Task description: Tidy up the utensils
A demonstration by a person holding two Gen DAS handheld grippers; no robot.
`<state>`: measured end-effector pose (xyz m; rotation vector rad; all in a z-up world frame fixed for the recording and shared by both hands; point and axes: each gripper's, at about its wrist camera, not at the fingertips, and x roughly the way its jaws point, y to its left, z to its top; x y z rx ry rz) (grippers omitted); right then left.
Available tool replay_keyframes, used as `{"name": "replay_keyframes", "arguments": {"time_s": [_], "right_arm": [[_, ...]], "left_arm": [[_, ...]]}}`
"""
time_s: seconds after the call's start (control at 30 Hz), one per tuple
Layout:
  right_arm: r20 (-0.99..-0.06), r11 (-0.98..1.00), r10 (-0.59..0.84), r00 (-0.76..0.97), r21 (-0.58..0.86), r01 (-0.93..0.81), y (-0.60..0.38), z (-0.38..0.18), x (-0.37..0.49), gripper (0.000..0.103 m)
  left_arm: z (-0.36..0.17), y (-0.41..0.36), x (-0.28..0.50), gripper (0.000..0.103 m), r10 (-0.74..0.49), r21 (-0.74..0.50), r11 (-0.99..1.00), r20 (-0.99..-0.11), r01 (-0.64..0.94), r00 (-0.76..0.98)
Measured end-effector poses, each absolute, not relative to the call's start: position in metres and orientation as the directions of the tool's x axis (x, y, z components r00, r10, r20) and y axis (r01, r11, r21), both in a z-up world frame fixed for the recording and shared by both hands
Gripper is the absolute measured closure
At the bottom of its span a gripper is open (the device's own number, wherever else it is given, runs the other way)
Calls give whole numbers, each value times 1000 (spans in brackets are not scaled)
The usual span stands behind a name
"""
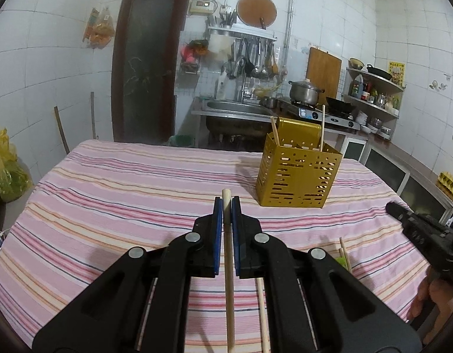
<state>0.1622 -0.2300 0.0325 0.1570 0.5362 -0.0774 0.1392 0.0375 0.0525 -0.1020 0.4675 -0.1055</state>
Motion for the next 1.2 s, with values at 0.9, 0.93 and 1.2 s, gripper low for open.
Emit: {"name": "replay_keyframes", "arguments": {"time_s": [0.9, 0.93, 1.2], "right_arm": [[-783, 979, -71, 619, 64, 193, -233, -48, 233, 77], [-783, 979, -71, 617, 63, 193, -233, -49, 229, 77], [-786, 977, -80, 613, 58, 203, -226, -50, 209, 76]], "left_arm": [[12, 39, 201, 98, -150, -128, 988, -593, 91, 791], [11, 39, 202, 98, -148, -126, 988, -599, 90, 787], [-23, 44, 224, 98, -129, -121, 991, -733, 59, 668]]}}
